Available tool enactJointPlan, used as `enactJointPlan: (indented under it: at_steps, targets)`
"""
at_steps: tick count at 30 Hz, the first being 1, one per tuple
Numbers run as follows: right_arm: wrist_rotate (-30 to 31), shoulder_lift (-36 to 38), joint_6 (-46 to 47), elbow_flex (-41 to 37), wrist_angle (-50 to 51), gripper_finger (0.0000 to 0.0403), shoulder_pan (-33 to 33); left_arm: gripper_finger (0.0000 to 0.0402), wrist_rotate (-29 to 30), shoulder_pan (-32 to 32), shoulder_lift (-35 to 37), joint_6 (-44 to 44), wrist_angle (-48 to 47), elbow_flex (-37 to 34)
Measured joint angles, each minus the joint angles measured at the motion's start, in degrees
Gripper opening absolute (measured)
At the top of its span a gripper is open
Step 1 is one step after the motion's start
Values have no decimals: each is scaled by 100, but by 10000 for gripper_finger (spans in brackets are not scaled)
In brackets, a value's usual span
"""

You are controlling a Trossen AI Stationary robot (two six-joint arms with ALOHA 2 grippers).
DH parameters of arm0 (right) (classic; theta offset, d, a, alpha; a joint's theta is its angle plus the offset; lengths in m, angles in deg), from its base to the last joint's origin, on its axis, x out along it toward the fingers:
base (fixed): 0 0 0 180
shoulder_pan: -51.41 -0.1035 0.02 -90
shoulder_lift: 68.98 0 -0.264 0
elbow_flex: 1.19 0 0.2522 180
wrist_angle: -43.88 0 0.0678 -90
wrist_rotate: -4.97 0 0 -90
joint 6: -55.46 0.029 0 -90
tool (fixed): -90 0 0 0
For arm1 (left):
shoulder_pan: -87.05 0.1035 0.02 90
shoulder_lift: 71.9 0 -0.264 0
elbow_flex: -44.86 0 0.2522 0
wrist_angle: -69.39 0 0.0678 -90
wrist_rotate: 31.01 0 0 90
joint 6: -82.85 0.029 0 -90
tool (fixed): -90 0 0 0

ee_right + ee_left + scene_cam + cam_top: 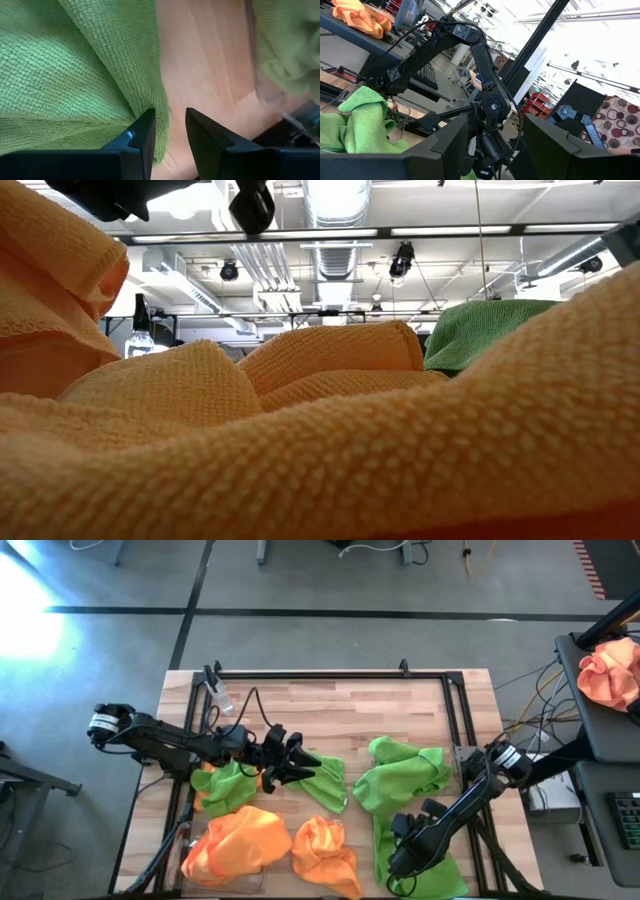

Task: Sort microfiber towel by color & place in baskets
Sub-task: Put the bottom right green towel into the right transparent bin

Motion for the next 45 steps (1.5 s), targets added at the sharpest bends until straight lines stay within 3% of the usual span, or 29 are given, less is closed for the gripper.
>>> enactJointPlan:
  at_steps: [13,29,36,45]
  targets:
    - [-30,-2,-429,-99,-270,120,0,174,0,0,0,0,0,0]
    - [17,-11,-120,-847,-410,127,37,174,0,0,-1,-46,44,0]
    - [15,-11,-92,-887,-445,105,37,174,2,2,0,-46,44,0]
    - [14,-8,-96,-876,-491,36,37,174,11,0,-2,-46,44,0]
